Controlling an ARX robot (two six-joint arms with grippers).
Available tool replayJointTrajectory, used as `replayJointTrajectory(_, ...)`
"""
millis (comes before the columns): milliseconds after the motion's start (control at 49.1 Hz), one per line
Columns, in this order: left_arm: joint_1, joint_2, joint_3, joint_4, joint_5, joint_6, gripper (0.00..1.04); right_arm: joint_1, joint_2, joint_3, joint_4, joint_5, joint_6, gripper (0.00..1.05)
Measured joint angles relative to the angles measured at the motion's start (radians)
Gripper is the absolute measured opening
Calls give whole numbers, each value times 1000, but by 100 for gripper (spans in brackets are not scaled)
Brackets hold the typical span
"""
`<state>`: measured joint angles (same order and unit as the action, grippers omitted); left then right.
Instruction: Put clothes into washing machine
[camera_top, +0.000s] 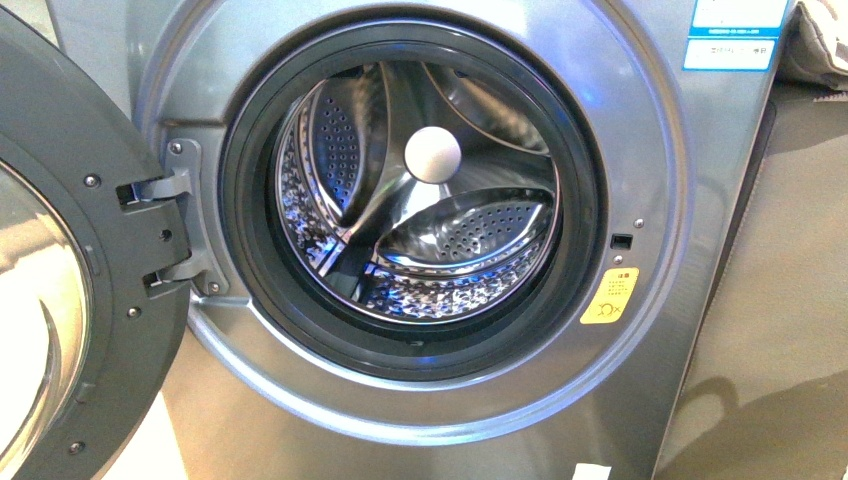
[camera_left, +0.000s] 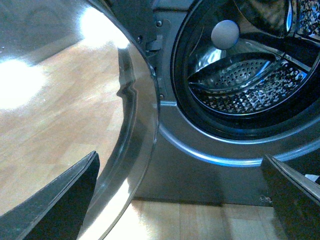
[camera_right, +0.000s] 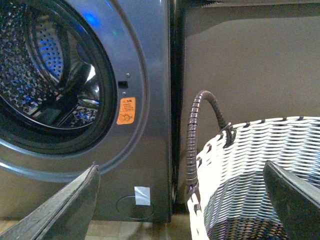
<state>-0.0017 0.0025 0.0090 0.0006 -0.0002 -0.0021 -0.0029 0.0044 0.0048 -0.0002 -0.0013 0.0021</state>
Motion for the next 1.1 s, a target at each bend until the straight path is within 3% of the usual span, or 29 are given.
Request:
replayJointTrajectory(570,0,0,0,0,0,0,98,-8,3,0,4,-30,3,97)
replayJointTrajectory(611,0,0,0,0,-1,0,98,-71,37,2,50,-196,16,97)
replayJointTrajectory(692,0,0,0,0,1,0,98,-294,186,43,214,-568,44,97)
replayJointTrajectory(794,0,0,0,0,0,0,98,-557,424,147,492,-842,76,97)
replayJointTrajectory(835,0,0,0,0,0,0,98,-621,520,189,592,-880,86,97)
replayJointTrajectory(937,0,0,0,0,0,0,98,-682,740,277,759,-874,91,97)
replayJointTrajectory(1099,0,0,0,0,0,0,98,-698,1102,493,752,-787,111,97)
